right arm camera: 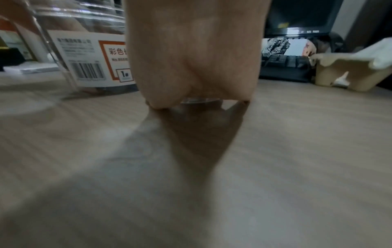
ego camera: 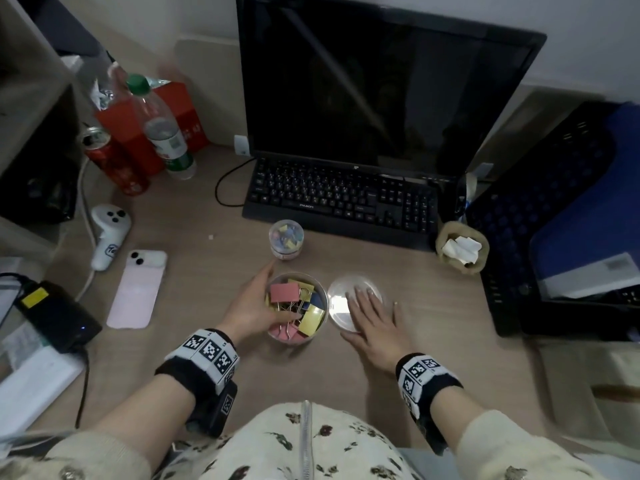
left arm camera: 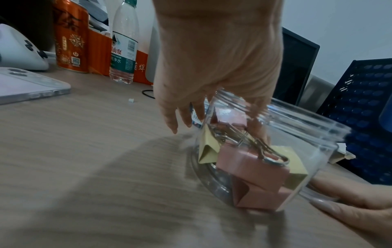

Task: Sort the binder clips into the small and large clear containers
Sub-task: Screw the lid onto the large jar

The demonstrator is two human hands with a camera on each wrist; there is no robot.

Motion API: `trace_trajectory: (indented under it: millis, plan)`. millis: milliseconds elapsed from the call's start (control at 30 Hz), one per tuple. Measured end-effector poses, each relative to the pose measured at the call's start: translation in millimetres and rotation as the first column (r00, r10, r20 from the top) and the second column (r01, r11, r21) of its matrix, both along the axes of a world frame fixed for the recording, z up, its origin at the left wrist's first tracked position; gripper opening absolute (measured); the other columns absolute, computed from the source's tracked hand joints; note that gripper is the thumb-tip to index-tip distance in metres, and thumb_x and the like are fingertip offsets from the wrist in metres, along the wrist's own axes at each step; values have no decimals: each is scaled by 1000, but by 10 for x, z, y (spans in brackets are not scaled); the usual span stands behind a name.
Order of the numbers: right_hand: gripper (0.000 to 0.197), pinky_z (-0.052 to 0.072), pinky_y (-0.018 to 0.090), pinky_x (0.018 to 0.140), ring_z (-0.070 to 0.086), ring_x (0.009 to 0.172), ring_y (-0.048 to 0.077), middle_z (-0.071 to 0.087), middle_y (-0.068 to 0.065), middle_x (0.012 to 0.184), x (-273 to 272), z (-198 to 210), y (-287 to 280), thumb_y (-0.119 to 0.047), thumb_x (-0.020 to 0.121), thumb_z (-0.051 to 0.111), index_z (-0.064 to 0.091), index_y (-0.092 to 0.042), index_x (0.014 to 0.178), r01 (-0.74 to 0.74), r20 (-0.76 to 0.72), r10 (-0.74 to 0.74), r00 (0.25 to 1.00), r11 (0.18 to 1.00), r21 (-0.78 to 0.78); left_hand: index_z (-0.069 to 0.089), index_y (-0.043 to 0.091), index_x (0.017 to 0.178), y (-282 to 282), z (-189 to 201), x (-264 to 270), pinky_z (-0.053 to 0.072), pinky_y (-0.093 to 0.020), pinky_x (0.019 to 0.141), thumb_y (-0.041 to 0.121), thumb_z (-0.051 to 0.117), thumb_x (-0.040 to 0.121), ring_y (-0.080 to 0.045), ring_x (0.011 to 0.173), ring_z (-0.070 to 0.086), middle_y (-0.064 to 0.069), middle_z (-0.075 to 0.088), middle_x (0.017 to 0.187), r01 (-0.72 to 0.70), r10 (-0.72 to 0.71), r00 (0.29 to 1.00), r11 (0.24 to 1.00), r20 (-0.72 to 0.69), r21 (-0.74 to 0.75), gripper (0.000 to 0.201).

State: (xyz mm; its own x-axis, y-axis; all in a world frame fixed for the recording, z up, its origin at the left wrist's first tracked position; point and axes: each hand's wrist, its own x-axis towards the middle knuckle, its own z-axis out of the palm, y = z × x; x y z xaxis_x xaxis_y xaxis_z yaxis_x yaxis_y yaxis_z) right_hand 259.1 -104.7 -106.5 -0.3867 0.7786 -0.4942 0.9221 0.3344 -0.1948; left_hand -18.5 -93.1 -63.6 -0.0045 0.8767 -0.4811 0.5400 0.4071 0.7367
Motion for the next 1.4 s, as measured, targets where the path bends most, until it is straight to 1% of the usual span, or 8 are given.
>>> trace_trajectory:
  millis: [167, 300, 400, 533, 833, 933, 1233, 1400]
  plan:
    - [82, -9, 36, 114, -4, 146, 7, -7, -17, 155, -15, 23, 11, -71, 81, 5, 3, -32, 153, -74, 41, 68, 997, 986, 151, 16, 35, 152, -20, 31, -2, 40, -48, 110, 29, 94, 55, -18, 135, 44, 4, 39, 153, -9, 10, 1000, 1000, 22, -12, 125]
    - [72, 34, 37, 105, 60, 119, 19, 60, -6, 132, -57, 167, 2, -58, 96, 11, 59, -18, 131, -28, -33, 36, 999, 974, 224, 18, 34, 152, -30, 43, -4, 43, -47, 109, 29, 94, 55, -17, 130, 48, 5, 46, 147, -14, 14, 999, 1000, 32, -14, 123]
    - [60, 56, 38, 82, 69, 100, 25, 72, 3, 111, -121, 302, 7, -50, 100, 19, 61, -18, 128, 44, -115, 7, 993, 900, 435, 19, 32, 152, -30, 60, -1, 43, -46, 108, 32, 93, 56, -17, 128, 50, 5, 49, 144, -5, 5, 1000, 1000, 19, -6, 121]
    - [41, 49, 40, 64, 67, 79, 37, 71, 14, 91, -163, 591, 170, -35, 104, 29, 41, -17, 139, 287, -220, -213, 952, 870, 400, 20, 28, 152, -38, 93, -15, 43, -41, 108, 48, 90, 54, -17, 127, 51, 5, 48, 144, 12, -13, 999, 1000, 43, 24, 122]
    - [33, 56, 37, 54, 69, 64, 26, 63, 7, 80, -423, 1047, 362, -44, 101, 31, 54, -21, 97, 594, -776, -491, 396, 782, -192, 42, 20, 143, -183, 295, -44, 40, -27, 96, 52, 43, 95, -11, 112, 53, 4, 55, 129, -144, 123, 968, 986, 220, 83, 58]
    - [32, 58, 41, 62, 68, 67, 29, 64, 10, 81, -699, 1042, 270, -39, 103, 31, 55, -19, 96, 471, -660, -551, 511, 821, -322, 56, 28, 130, -213, 331, -91, 33, -26, 98, 52, 28, 101, -10, 114, 51, 6, 57, 124, -104, 82, 964, 992, 253, 77, 47]
    - [44, 53, 46, 68, 63, 72, 31, 66, 9, 82, -973, 924, 171, -50, 101, 20, 47, -15, 97, 357, -325, -301, 897, 925, 129, 58, 9, 130, -255, 242, -192, 38, -19, 93, 33, 45, 101, -10, 111, 54, 1, 60, 123, -91, 64, 968, 991, 242, 101, 40]
    - [40, 52, 44, 71, 64, 84, 37, 68, 13, 95, -972, 843, 111, -52, 100, 27, 39, -15, 111, 292, -195, -265, 944, 949, 123, 62, 24, 116, -275, 177, -226, 48, -10, 82, 34, 52, 98, 10, 90, 64, 16, 66, 108, -64, 33, 942, 994, 333, 84, 22]
